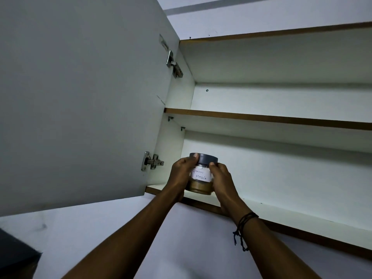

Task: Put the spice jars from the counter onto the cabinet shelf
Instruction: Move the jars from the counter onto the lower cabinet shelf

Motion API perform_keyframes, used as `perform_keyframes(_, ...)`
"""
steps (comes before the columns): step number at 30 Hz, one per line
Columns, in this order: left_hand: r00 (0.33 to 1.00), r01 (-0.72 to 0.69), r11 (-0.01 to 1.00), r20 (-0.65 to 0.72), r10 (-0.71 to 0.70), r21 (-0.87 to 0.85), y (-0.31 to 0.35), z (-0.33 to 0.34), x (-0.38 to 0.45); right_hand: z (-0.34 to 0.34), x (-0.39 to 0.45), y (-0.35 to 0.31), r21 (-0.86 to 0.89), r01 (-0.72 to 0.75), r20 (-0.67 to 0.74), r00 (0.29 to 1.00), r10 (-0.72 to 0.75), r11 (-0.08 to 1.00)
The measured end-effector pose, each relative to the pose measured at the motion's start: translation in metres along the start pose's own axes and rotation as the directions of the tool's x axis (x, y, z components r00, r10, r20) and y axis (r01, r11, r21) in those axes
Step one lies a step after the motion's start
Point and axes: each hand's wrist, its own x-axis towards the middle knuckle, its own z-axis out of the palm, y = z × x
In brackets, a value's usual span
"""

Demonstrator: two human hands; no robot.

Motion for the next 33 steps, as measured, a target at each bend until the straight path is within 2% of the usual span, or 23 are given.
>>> perform_keyframes(3,0.999,0.024,0.999,-0.031,-0.023,0.040,-0.014,-0.010,0.025,0.008,0.020,0.007,-0.087,0.006,-0.004,1.000,-0.007,0.996)
perform_keyframes(5,0.997,0.045,0.996,-0.063,-0.040,0.072,-0.026,-0.015,0.041,0.017,0.034,0.014,-0.075,-0.029,-0.016,0.999,0.028,0.997)
perform_keyframes(9,0.995,0.064,0.993,-0.088,-0.055,0.098,-0.041,-0.023,0.071,0.033,0.057,0.025,-0.117,-0.060,-0.131,0.990,0.044,0.991)
perform_keyframes(12,0.994,0.070,0.981,-0.095,-0.053,0.179,-0.050,-0.024,0.093,0.043,0.076,0.031,-0.194,-0.062,-0.155,0.987,0.032,0.979)
perform_keyframes(17,0.984,0.124,0.950,-0.162,-0.080,0.285,-0.067,-0.024,0.126,0.057,0.097,0.043,-0.259,-0.073,-0.033,0.997,0.067,0.963)
perform_keyframes(23,0.969,0.184,0.934,-0.218,-0.120,0.306,-0.084,-0.032,0.153,0.076,0.116,0.056,-0.248,-0.087,0.158,0.979,0.129,0.965)
perform_keyframes(27,0.962,0.161,0.938,-0.261,-0.080,0.306,-0.079,-0.038,0.160,0.079,0.124,0.050,-0.229,-0.046,0.250,0.963,0.104,0.972)
perform_keyframes(29,0.964,0.162,0.928,-0.254,-0.077,0.336,-0.084,-0.040,0.160,0.081,0.124,0.058,-0.210,-0.103,0.279,0.947,0.161,0.972)
perform_keyframes(33,0.964,0.186,0.910,-0.246,-0.097,0.372,-0.089,-0.047,0.159,0.081,0.120,0.063,-0.402,-0.076,0.306,0.928,0.212,0.912)
